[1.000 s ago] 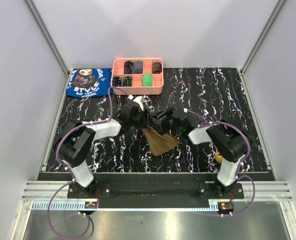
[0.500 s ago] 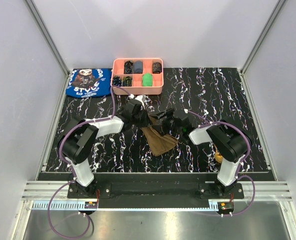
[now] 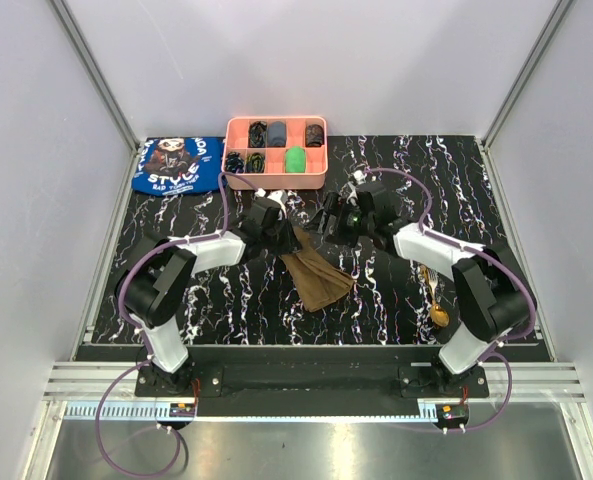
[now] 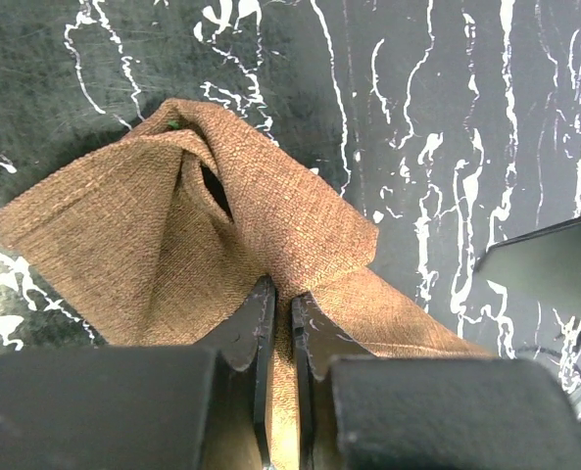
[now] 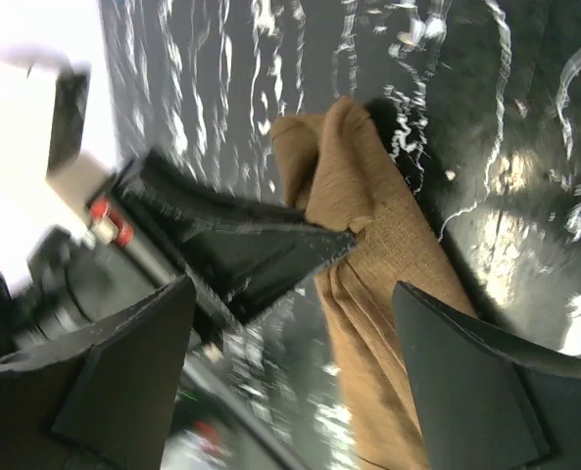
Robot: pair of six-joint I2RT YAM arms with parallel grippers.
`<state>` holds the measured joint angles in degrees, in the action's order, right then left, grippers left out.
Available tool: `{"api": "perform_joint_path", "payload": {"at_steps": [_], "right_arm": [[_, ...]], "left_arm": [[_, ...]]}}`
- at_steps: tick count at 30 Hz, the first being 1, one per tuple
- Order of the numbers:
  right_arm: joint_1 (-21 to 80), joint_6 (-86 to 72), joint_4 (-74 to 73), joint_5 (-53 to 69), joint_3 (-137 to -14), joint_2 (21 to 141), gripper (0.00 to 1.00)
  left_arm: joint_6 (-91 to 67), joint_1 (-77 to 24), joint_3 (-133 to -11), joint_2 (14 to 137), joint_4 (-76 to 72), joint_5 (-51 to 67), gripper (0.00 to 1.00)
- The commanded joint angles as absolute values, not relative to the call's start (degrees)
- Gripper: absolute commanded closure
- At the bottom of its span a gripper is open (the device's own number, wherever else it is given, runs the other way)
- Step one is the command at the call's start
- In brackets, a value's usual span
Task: Fold the napkin into a case and place the utensils inside
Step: Fold the 2/3-rectangle-folded napkin at the center of the board.
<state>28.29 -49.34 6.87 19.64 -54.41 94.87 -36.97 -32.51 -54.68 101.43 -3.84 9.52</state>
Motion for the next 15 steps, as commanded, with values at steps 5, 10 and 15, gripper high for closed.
{"api": "perform_joint_path", "payload": {"at_steps": [5, 10, 15], "right_arm": [[31.81, -14.08, -18.54, 23.65, -61.87, 96.32, 0.06], [36.81, -10.29, -19.95, 17.41, -63.28, 98.26, 0.05], [38.76, -8.44, -21.0, 12.14, -65.3, 99.67, 0.09]], "left_arm": [[-37.36, -31.99, -54.67, 101.78, -6.07, 12.04, 0.99], [-37.53, -31.47, -54.93, 102.22, -5.71, 13.09, 0.99], [-37.53, -31.29, -54.58, 102.22, -5.8, 13.18, 0.99]]}}
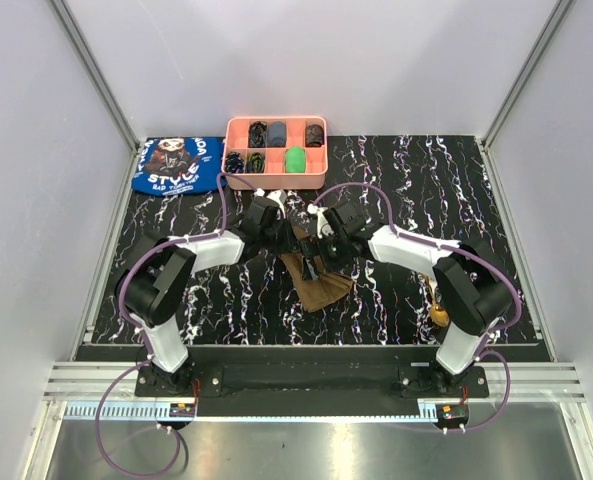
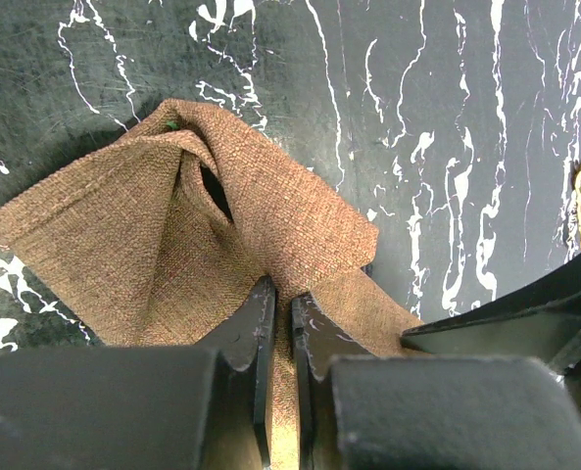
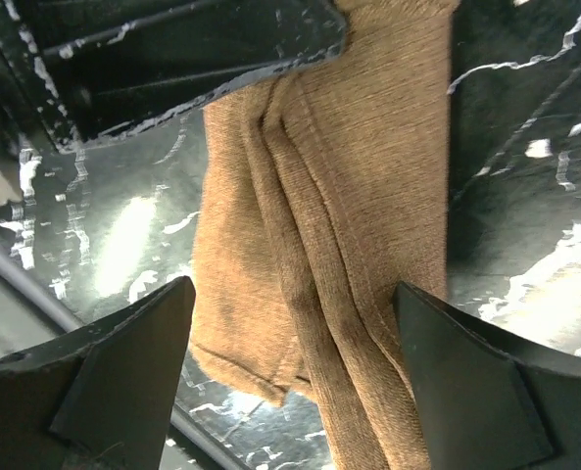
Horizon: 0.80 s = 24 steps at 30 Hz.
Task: Fold the napkin into a case and place the utensils inside
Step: Fold the 2/3-rectangle-folded napkin at the center of the board.
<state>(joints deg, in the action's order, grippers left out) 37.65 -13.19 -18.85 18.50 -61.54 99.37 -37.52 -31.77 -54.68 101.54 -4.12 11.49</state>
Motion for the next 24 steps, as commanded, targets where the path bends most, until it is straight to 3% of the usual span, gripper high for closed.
{"api": "perform_joint_path", "payload": {"at_steps": [1, 9, 12, 15, 16, 17, 20, 23, 24], "right_arm": [[38.85, -7.92, -21.44, 11.69, -65.39, 99.67, 0.1], [38.94, -5.89, -22.59, 7.73, -66.53, 100.72, 0.19], [38.85, -5.62, -22.5, 8.44, -67.15, 101.95, 0.28], [38.94, -5.89, -22.24, 10.1, -67.85, 102.04, 0.5], [39.02, -6.5, -22.24, 10.89, -68.03, 101.87, 0.58], [38.94, -6.94, -22.24, 11.16, -68.29, 101.69, 0.69], [38.94, -9.31, -22.59, 11.68, -68.2, 100.46, 0.81], [38.94, -11.07, -22.59, 12.57, -68.12, 99.49, 0.88], [39.02, -11.42, -22.59, 12.92, -68.12, 99.49, 0.95]], "left_arm": [[-37.44, -31.29, -54.67, 102.3, -5.8, 13.18, 0.99], [-37.27, -31.29, -54.84, 102.3, -5.71, 13.89, 0.99], [-37.18, -31.2, -55.19, 102.31, -5.19, 14.06, 0.99], [-37.18, -31.2, -55.63, 102.13, -4.48, 14.32, 0.98], [-37.7, -31.03, -55.81, 101.61, -4.22, 14.5, 0.95], [-38.14, -31.03, -55.81, 101.08, -3.17, 14.15, 0.78], [-41.21, -30.94, -54.16, 95.47, 2.0, 9.0, 0.57], [-44.73, -30.94, -48.02, 86.68, 1.5, 4.94, 0.54], [-46.04, -30.94, -46.68, 84.75, 1.49, 4.05, 0.52]]}}
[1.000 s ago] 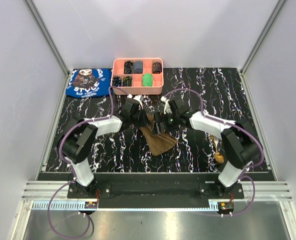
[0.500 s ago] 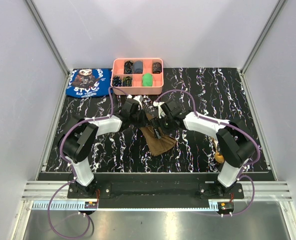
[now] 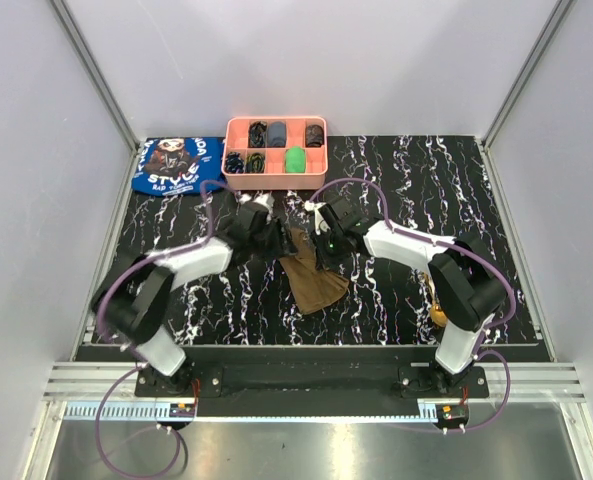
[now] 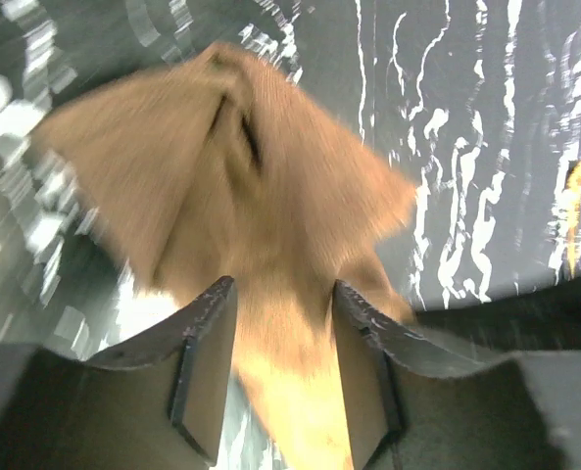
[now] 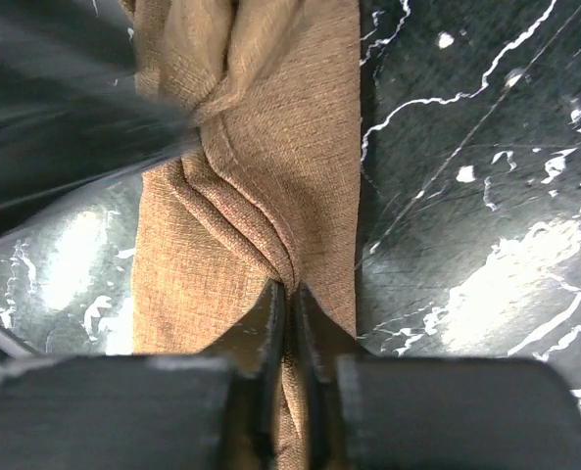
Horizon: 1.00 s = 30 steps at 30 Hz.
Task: Fold the napkin into a case and place the utensils inside
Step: Fold the 2/3-rectangle-folded napkin at the center of the board.
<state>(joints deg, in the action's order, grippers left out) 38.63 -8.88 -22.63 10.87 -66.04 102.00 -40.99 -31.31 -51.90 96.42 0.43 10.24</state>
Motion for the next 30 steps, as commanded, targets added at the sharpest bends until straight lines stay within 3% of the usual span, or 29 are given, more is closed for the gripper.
{"api": "perform_joint_path", "payload": {"at_steps": [1, 2, 7, 8, 12, 30], "right_arm": [[39.02, -11.69, -22.59, 13.09, -68.2, 99.49, 0.97], [38.94, -11.69, -22.67, 13.36, -68.29, 99.67, 0.99], [38.94, -14.41, -22.59, 12.84, -68.2, 99.67, 1.0], [39.02, -14.94, -22.59, 13.01, -68.03, 99.58, 1.0], [38.94, -17.92, -22.59, 13.36, -67.85, 98.53, 1.0], [39.9, -35.48, -18.11, 14.5, -65.66, 99.31, 1.0]], "left_arm": [[-46.58, -30.94, -45.63, 81.94, 1.67, 3.17, 0.52], [-46.93, -30.85, -44.05, 80.96, 2.02, 2.21, 0.53], [-48.52, -31.2, -40.34, 82.24, -1.14, 5.97, 0.86], [-48.52, -31.38, -39.99, 83.48, -2.1, 7.28, 0.87], [-48.43, -33.04, -38.58, 88.14, -8.7, 10.64, 0.9], [-50.45, -37.09, -38.06, 94.48, -10.37, 8.35, 0.93]]}}
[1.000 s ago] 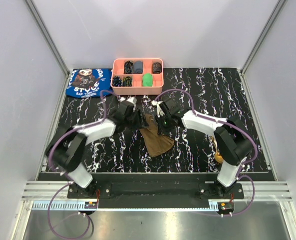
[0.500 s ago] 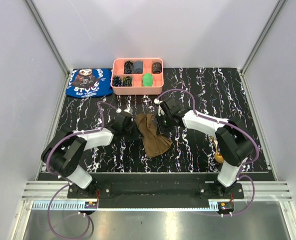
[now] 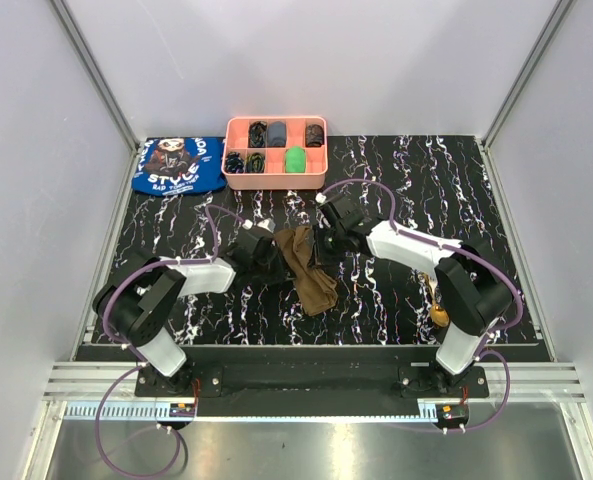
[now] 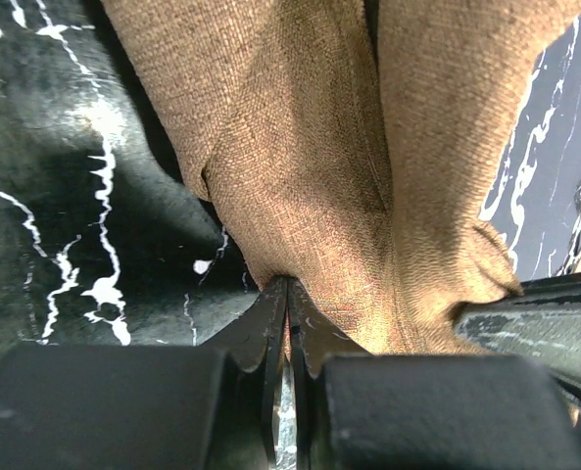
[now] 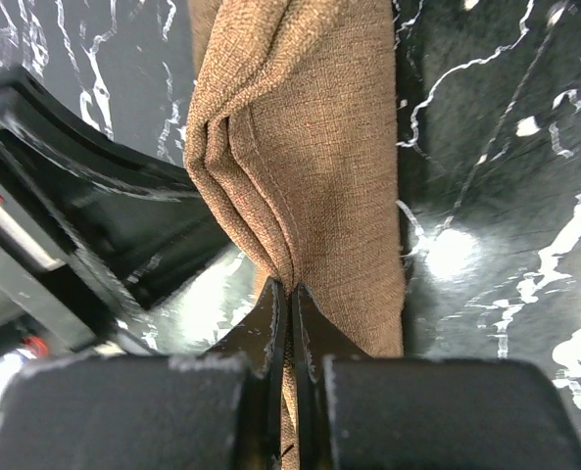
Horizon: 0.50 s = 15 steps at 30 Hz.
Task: Fold the napkin into a case and place the utensils inside
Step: Fold the 2/3-rectangle-folded napkin at the center of the board.
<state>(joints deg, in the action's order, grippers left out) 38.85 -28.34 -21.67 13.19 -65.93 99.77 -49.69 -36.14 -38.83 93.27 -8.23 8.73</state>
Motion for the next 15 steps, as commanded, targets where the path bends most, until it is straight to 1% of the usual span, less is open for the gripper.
{"api": "perform_joint_path", "payload": {"at_steps": [1, 8, 13, 15], "right_arm": [[39.9, -36.73, -17.5, 14.85, -65.39, 99.75, 1.0], [40.87, -44.2, -9.51, 13.89, -60.74, 101.69, 1.0], [40.87, -42.9, -5.46, 13.8, -57.31, 103.01, 1.0], [40.78, -41.93, -4.48, 14.15, -56.69, 102.83, 0.91]], "left_arm": [[-50.54, -37.18, -38.14, 94.66, -10.55, 8.35, 0.93], [-50.71, -37.62, -38.41, 94.4, -10.63, 8.35, 0.93], [-49.66, -37.53, -38.76, 92.82, -8.88, 8.0, 0.92], [-49.13, -37.35, -39.46, 91.41, -6.35, 7.39, 0.88]]}}
